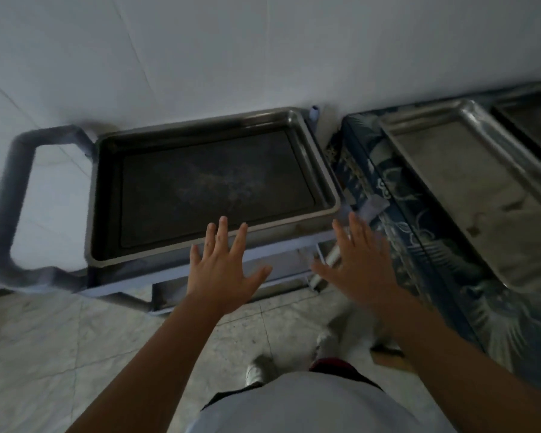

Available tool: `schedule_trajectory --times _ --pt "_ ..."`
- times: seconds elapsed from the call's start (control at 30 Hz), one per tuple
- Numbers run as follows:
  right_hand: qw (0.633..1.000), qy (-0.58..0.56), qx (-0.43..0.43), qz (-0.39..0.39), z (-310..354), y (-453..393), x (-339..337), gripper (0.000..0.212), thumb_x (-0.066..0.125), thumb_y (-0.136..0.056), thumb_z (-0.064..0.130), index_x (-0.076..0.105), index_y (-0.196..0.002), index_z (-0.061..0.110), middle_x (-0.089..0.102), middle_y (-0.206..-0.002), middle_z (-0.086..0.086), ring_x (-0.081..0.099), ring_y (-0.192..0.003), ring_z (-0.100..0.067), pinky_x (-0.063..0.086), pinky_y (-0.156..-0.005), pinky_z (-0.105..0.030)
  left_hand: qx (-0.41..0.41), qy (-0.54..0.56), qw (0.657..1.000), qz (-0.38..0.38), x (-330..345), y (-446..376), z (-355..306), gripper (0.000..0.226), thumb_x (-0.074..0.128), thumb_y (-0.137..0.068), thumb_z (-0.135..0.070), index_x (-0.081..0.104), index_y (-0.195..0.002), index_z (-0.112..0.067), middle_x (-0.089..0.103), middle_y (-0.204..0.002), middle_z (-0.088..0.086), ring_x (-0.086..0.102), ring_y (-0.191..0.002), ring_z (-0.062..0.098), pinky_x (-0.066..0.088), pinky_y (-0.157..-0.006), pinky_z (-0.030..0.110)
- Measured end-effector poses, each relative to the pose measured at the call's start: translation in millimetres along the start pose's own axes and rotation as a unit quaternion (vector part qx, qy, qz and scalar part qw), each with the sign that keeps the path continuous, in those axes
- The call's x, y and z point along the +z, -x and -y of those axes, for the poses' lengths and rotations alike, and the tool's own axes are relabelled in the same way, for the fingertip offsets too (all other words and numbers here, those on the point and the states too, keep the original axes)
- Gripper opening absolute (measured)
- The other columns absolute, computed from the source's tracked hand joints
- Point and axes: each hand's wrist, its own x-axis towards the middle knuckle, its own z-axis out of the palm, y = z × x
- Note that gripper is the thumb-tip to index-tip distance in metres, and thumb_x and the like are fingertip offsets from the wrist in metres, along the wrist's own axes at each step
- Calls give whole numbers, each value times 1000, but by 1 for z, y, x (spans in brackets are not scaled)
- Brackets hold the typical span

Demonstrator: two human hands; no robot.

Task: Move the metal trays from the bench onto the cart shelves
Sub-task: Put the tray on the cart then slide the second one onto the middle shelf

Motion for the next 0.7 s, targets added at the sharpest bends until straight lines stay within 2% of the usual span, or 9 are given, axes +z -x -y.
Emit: schedule_trajectory --times 0.13,0.27,0.4,0.57,0.7 --pt "997 3 70 16 -25 41 -8 114 8 -66 99 -10 -156 31 -19 -165 -5 -11 -151 -26 0 -117 -60 61 -6 998 12 -1 -4 -25 107 -11 -67 -93 -15 -156 -35 -26 -164 7 -22 -150 28 3 -120 62" --pt "987 -11 157 26 -63 90 -25 118 5 -61 101 -12 -156 33 -24 -164 0 -19 -150 -21 -4 -117 -59 148 -7 989 14 0 -10 -77 108 -11 -67 -93 -8 -158 -34 -22 -166 8 -18 -151 29 7 -119 62" --pt "973 -31 227 19 -111 152 -40 119 3 -57 102 -14 -155 35 -25 -164 1 -20 -150 -22 -1 -117 -59 232 -18 972 0 6 -6 -153 105 -6 -71 -91 0 -159 -34 -11 -168 8 -9 -154 30 11 -119 63" --pt "948 -27 316 -4 -180 246 -41 121 -4 -56 102 -9 -156 33 -22 -165 -1 -16 -151 -23 4 -117 -60 325 -13 945 15 22 17 -264 104 -5 -69 -94 -6 -158 -39 -17 -167 4 -15 -153 27 3 -118 61" --pt "924 -45 379 -14 -244 330 -29 121 -4 -56 102 -12 -155 34 -22 -164 1 -14 -151 -23 2 -118 -59 386 -47 921 19 42 52 -359 103 -2 -71 -94 -6 -157 -38 -13 -168 6 -13 -153 28 11 -118 64"
